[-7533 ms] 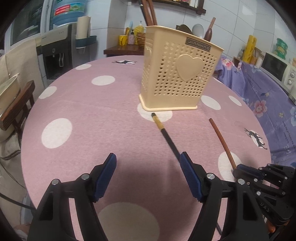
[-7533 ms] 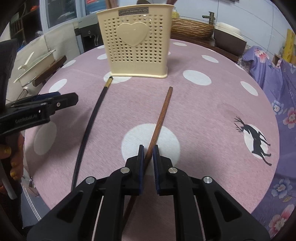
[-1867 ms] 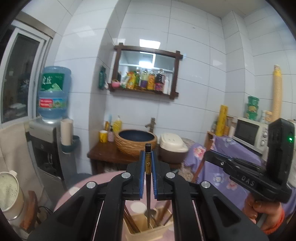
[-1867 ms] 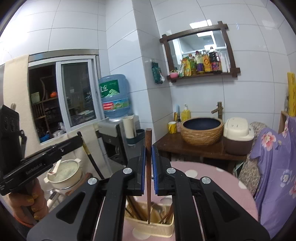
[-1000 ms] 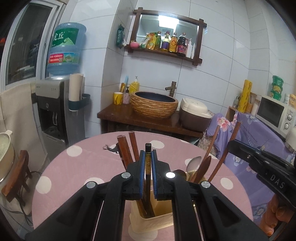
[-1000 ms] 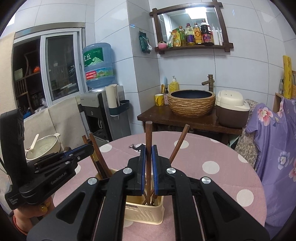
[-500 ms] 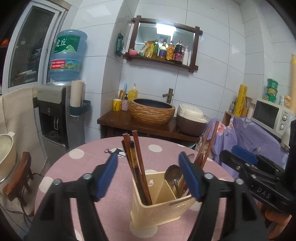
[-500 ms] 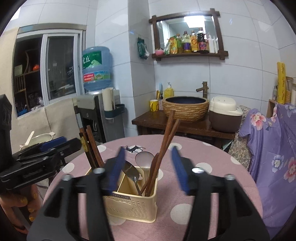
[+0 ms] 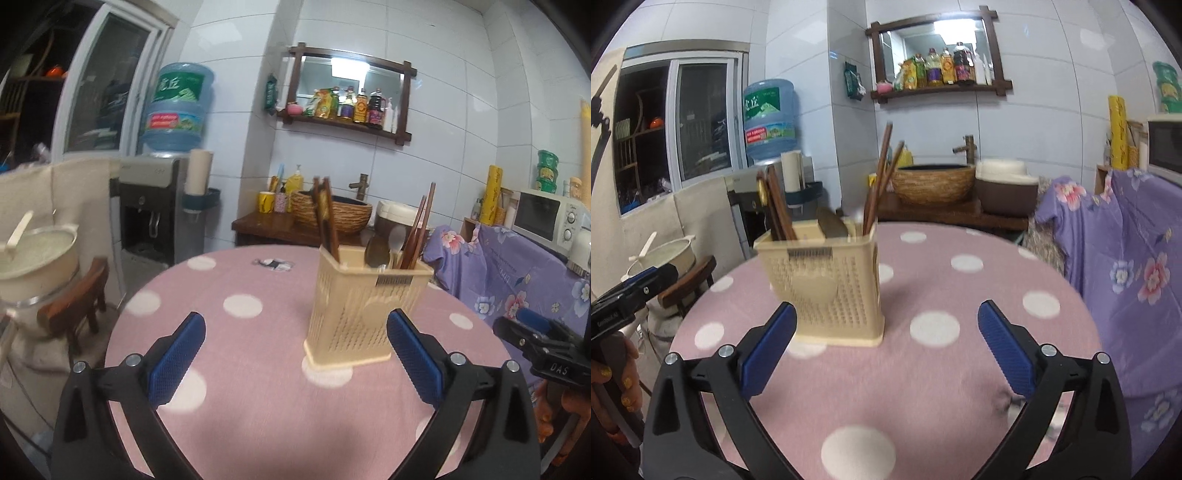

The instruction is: Organize utensils

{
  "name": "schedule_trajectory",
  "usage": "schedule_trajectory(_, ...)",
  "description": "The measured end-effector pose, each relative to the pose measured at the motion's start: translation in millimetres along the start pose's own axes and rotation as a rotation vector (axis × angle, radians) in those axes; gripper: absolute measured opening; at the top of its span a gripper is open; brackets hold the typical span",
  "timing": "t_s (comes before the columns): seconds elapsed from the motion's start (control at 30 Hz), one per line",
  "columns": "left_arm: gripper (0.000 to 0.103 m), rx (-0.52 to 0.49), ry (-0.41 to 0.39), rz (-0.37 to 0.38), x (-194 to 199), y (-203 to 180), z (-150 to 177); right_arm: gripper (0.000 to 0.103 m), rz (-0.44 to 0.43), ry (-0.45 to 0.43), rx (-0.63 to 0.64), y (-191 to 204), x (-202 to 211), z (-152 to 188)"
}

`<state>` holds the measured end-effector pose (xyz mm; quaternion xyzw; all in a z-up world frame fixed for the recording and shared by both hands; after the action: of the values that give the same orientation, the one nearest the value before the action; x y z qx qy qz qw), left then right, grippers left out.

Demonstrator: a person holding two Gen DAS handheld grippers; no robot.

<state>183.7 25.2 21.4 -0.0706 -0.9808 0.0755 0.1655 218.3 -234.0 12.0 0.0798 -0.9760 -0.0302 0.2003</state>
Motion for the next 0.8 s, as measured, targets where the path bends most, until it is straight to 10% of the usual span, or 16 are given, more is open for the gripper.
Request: schedule_trajectory(0.8, 0.098, -0.041, -0.112, -0.092, 126, -15, 89, 0.097, 0.045, -0.158, 0.064, 67, 144, 105)
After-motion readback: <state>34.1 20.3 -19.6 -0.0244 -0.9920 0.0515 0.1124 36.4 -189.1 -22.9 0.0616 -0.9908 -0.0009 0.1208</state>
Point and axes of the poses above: each gripper's, at about its wrist camera, not at the fingertips, and x roughly against the way its jaws point, y to its left, z to its underside, the point moved 2 cm from there along -x, roughly the way its jaws point, and after that the axes turned 1 degree about x, right-handed, at the moved point
